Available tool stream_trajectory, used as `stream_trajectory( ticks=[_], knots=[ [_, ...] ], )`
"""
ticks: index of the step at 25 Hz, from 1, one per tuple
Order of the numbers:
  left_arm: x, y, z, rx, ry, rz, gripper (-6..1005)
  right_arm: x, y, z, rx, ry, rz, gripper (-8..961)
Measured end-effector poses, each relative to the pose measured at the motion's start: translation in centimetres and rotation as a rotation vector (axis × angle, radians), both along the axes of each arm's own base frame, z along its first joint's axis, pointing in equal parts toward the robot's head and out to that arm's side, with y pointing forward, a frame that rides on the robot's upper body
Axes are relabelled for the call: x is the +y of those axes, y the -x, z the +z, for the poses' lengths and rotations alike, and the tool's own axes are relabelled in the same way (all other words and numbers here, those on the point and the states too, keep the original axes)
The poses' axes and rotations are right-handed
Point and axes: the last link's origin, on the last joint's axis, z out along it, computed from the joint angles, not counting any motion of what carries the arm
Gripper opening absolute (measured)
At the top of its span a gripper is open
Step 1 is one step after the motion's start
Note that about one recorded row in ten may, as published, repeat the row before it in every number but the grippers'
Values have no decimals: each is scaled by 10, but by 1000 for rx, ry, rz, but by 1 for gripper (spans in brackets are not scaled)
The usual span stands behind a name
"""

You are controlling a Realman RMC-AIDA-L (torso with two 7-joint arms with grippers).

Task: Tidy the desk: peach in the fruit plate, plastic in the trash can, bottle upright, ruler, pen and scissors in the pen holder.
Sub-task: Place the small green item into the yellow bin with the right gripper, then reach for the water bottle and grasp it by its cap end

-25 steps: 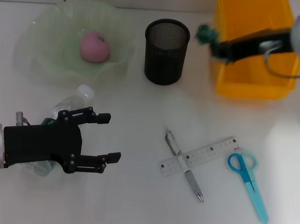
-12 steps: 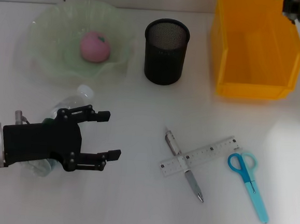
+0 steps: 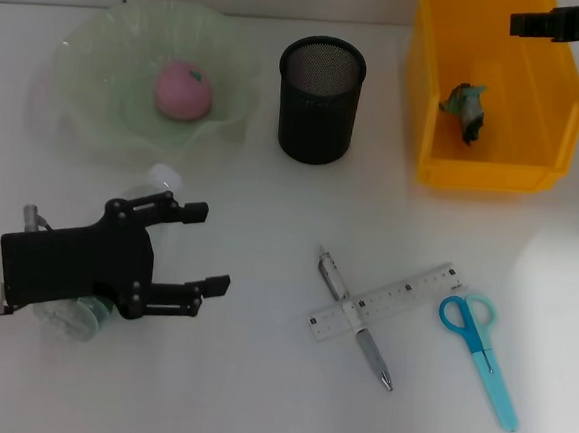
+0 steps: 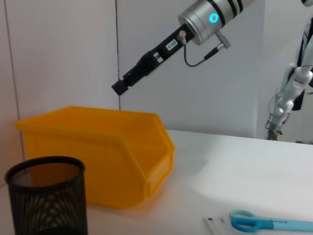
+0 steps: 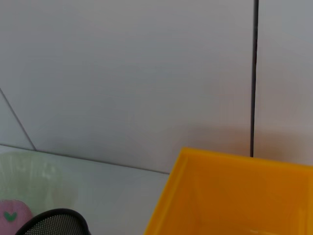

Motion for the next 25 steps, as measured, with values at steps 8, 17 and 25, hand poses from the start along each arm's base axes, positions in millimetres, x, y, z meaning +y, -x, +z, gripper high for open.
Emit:
stream_trajectory(
  ticks=[8, 17, 25],
  knots=[
    [7, -3, 15, -122, -19, 122, 862, -31, 4, 10, 107, -18, 117, 668],
    [13, -19, 38, -229, -18, 174, 863, -108, -22, -18, 359, 77, 586, 818],
    [20, -51, 56, -291, -33, 66, 862, -166, -87, -71, 380, 190, 692, 818]
  ],
)
